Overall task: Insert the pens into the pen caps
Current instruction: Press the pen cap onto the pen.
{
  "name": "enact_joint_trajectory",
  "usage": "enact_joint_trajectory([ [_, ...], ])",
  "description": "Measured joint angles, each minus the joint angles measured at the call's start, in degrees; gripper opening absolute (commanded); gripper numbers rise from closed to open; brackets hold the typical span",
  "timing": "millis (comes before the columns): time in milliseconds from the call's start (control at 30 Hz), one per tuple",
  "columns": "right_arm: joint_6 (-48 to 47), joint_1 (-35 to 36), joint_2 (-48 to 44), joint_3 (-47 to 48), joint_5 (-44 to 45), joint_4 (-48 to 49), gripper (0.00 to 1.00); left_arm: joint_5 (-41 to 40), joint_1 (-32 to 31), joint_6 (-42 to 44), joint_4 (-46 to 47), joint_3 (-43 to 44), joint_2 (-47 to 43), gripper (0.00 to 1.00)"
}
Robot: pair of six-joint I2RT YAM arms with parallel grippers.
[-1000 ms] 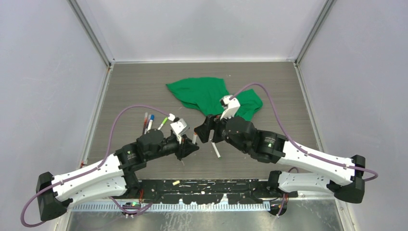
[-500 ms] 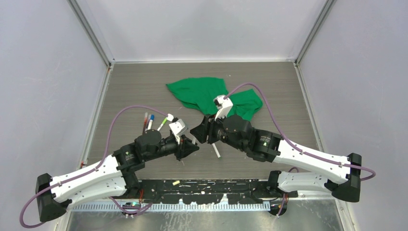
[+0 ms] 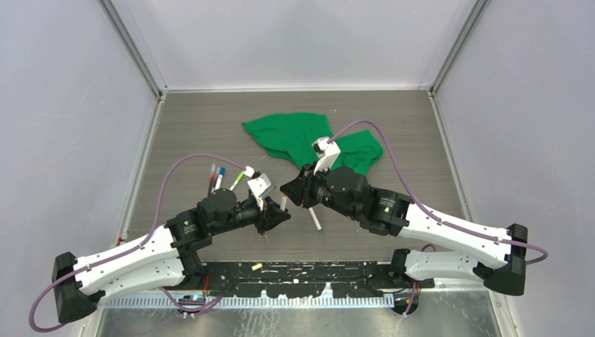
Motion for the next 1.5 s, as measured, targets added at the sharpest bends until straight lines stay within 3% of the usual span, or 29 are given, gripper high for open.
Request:
enact_joint_trajectory([
  [100,-0.1,-0.2,0.0,0.0,0.0,0.1,0.13,0.0,0.0,0.0,-0.1,0.0,0.0,0.0],
  [367,-1.2,-0.4,0.0,-0.1,-1.1,0.4,0.11,0.1,0.0,0.0,-0.2,0.0,0.0,0.0],
  [767,-3.9,-0.5,1.6,0.0,-2.8,0.3,0.01,-0.5,0.0,0.0,-3.2,0.0,-0.8,0.0],
  [1000,-0.9,1.2,6.1,1.3,3.0,0.2,0.01,-4.9,0.0,0.5,-6.1,-0.1,-0.8,0.0],
  [1267,3.5,6.1,15.8,9.8,16.1,-6.6,0.0,-11.2,0.1,1.2,-7.9,-0.9,-0.5,0.0],
  [1500,7.3,6.7,19.6,10.8,18.3,-8.4,0.0,-14.1,0.1,2.3,-8.0,-3.4,-0.5,0.0],
])
